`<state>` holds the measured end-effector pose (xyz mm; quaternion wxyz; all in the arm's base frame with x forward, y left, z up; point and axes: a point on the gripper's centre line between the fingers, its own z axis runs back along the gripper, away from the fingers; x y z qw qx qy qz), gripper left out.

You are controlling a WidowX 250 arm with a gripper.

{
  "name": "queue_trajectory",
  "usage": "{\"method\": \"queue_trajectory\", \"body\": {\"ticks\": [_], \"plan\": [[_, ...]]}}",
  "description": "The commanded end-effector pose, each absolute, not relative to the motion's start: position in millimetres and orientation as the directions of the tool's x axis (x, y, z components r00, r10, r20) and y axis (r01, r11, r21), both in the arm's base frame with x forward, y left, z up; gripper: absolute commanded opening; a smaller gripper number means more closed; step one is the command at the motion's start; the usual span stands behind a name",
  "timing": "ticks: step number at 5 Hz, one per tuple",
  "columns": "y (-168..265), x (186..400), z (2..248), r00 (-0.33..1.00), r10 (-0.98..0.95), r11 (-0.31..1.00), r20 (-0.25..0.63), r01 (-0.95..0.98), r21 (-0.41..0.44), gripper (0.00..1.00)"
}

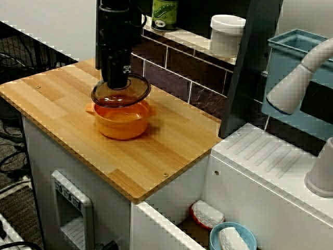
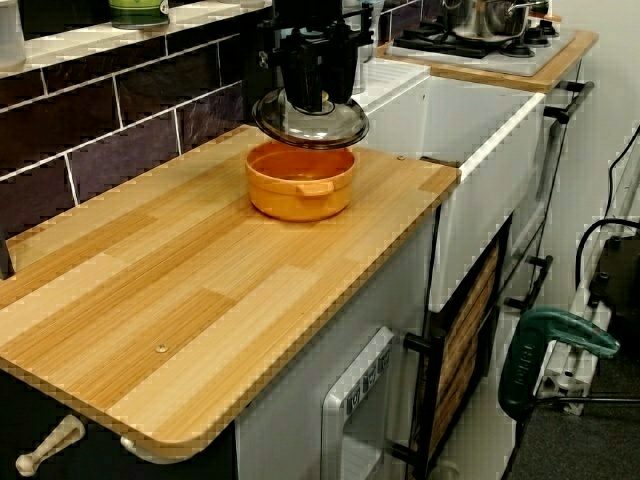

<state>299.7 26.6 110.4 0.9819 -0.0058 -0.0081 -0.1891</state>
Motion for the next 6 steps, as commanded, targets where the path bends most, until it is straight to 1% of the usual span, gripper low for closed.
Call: {"method": "queue_trajectory", "body": {"ticks": [1,2,5,6], "plan": [[27,299,109,0.912,-0.409,0.913,0.044,0.408,0.026,0.0],[27,298,98,0.912,-0.408,0.913,0.039,0.406,0.044,0.0],[27,304,87,0.912,-0.411,0.91,0.014,0.41,0.058,0.0],[29,307,87,0.913,-0.407,0.912,-0.003,0.407,0.06,1.0]]}}
